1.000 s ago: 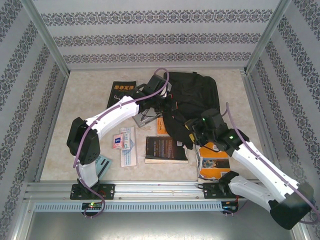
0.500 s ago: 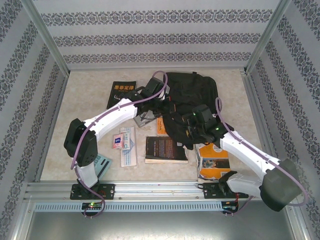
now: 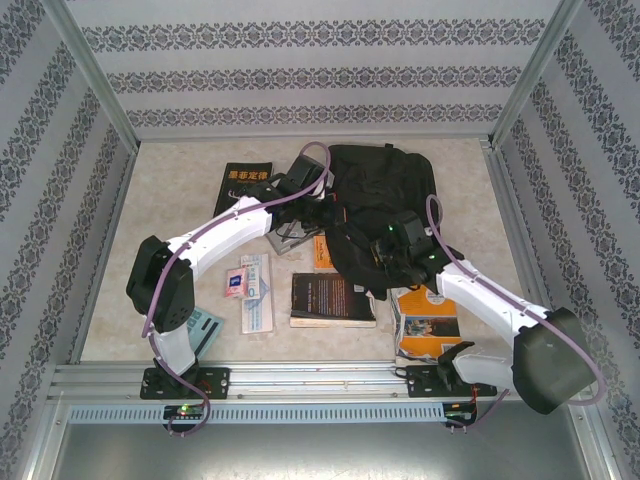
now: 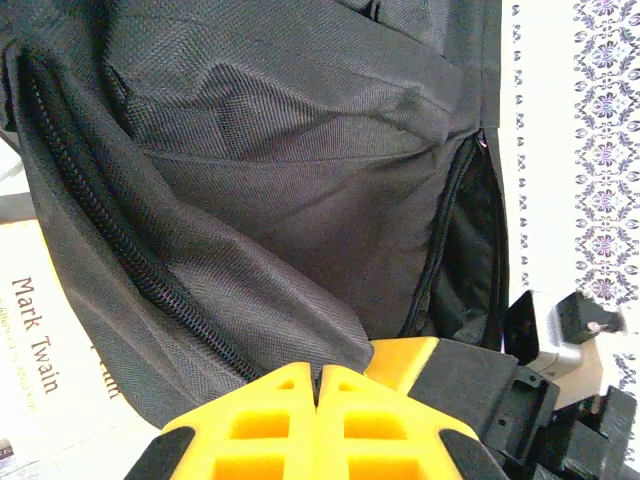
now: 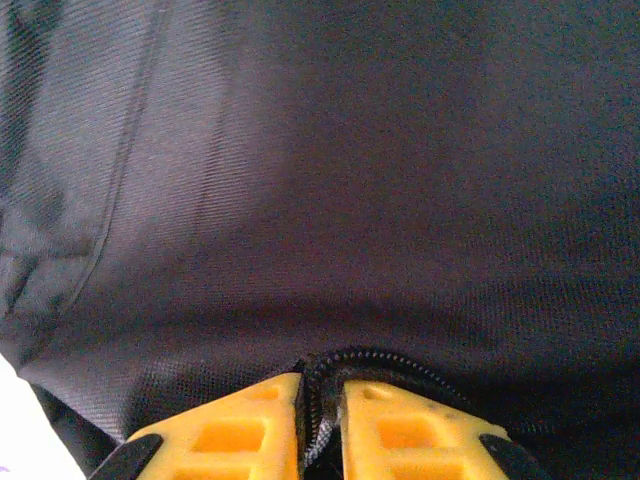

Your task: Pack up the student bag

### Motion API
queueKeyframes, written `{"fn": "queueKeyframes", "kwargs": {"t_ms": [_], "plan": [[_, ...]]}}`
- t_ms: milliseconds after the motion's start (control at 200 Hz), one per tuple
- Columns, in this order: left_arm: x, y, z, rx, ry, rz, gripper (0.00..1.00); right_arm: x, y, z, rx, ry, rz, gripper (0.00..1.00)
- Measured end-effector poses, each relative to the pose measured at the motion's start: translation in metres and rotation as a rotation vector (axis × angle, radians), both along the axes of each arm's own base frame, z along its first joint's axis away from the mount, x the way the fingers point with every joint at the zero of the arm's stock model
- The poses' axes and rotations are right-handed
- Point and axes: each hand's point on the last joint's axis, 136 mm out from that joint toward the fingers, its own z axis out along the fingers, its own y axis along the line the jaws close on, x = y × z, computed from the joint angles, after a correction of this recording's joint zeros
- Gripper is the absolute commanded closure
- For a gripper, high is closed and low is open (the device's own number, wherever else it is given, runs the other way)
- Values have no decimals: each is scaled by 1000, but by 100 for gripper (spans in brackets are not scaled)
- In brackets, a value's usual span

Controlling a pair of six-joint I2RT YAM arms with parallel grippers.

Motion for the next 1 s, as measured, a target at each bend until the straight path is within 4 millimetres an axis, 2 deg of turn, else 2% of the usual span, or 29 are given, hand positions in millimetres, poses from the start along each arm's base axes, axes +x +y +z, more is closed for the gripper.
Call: {"fn": "queueKeyframes", "kwargs": {"t_ms": [120, 295, 375, 470, 570, 670, 739, 814, 904, 939, 999], "plan": [[3, 4, 0, 0, 1, 10, 100, 13, -4, 26, -105, -110, 184, 89], [6, 7, 0, -8, 5, 10, 100, 26, 2, 72, -237, -325, 530, 60], [6, 7, 0, -11, 6, 7, 100, 23, 10, 76, -275, -382, 659, 53], [6, 8, 1, -12, 7, 5, 100, 17, 16, 66, -302, -394, 782, 46], [7, 9, 0, -11, 6, 7, 100, 13, 20, 54, -311, -381, 868, 44], [6, 10, 0, -8, 8, 0, 100, 3, 26, 57, -328, -400, 931, 44], [6, 11, -1, -5, 8, -5, 100, -8, 33, 69, -330, -441, 971, 47], [5, 11, -1, -2, 8, -9, 100, -21, 40, 92, -311, -518, 996, 51], [4, 11, -2, -2, 10, -15, 100, -30, 37, 117, -306, -603, 984, 54], [4, 11, -1, -2, 10, -16, 100, -30, 34, 125, -310, -627, 970, 53], [4, 11, -1, -3, 9, -22, 100, -27, 27, 130, -320, -641, 946, 43]]}}
